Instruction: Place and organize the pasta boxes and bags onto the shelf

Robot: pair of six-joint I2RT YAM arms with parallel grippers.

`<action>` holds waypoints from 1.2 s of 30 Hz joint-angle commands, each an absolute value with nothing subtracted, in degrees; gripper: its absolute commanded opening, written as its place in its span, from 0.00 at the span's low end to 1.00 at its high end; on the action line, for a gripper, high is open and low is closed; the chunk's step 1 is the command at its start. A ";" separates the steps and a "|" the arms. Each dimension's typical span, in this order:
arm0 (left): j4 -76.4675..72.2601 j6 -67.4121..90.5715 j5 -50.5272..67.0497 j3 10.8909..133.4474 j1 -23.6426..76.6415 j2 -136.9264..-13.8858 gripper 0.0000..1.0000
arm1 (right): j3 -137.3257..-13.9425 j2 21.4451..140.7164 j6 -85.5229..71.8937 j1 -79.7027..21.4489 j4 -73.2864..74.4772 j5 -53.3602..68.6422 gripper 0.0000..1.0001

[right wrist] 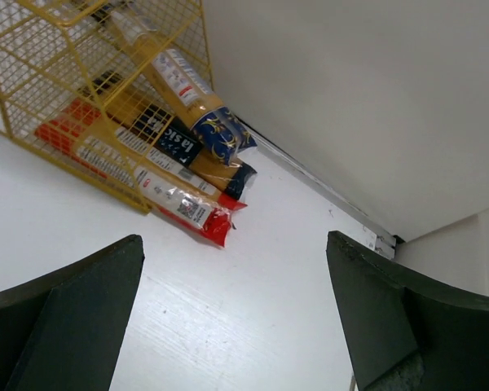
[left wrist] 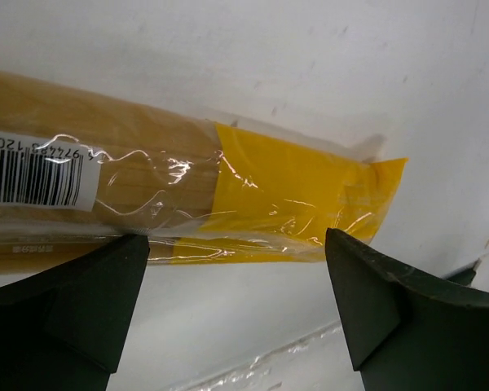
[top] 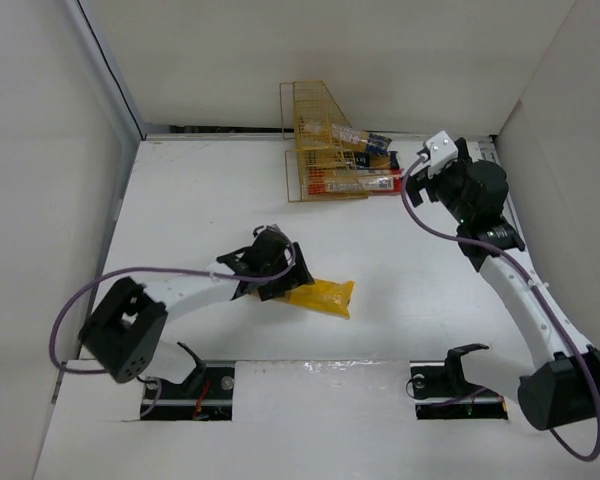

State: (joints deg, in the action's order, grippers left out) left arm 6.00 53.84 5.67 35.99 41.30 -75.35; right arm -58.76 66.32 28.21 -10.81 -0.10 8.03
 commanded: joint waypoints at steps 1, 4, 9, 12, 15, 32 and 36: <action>1.49 47.82 0.44 43.66 41.31 -83.74 0.85 | -55.47 60.92 26.89 -11.60 -3.08 9.40 0.98; 0.88 43.43 1.40 52.51 41.31 -92.97 0.73 | -53.62 57.93 26.89 -11.60 -0.27 8.79 0.99; 0.36 39.64 6.58 62.83 41.31 -105.46 0.69 | -52.56 55.90 27.42 -11.60 2.72 7.47 0.99; -0.78 38.15 8.43 68.28 41.31 -108.88 0.69 | -52.56 57.20 28.55 -11.60 3.42 8.69 1.00; 0.52 38.14 9.14 71.89 40.69 -109.42 0.68 | -55.10 60.02 30.58 -10.99 6.05 12.02 1.00; 18.80 44.64 -22.14 42.73 40.69 -43.79 1.00 | -57.47 80.75 27.95 -31.45 17.04 13.38 1.00; 25.74 49.22 -25.66 41.40 40.69 -35.08 1.00 | -60.81 89.37 26.81 -33.31 17.75 13.36 1.00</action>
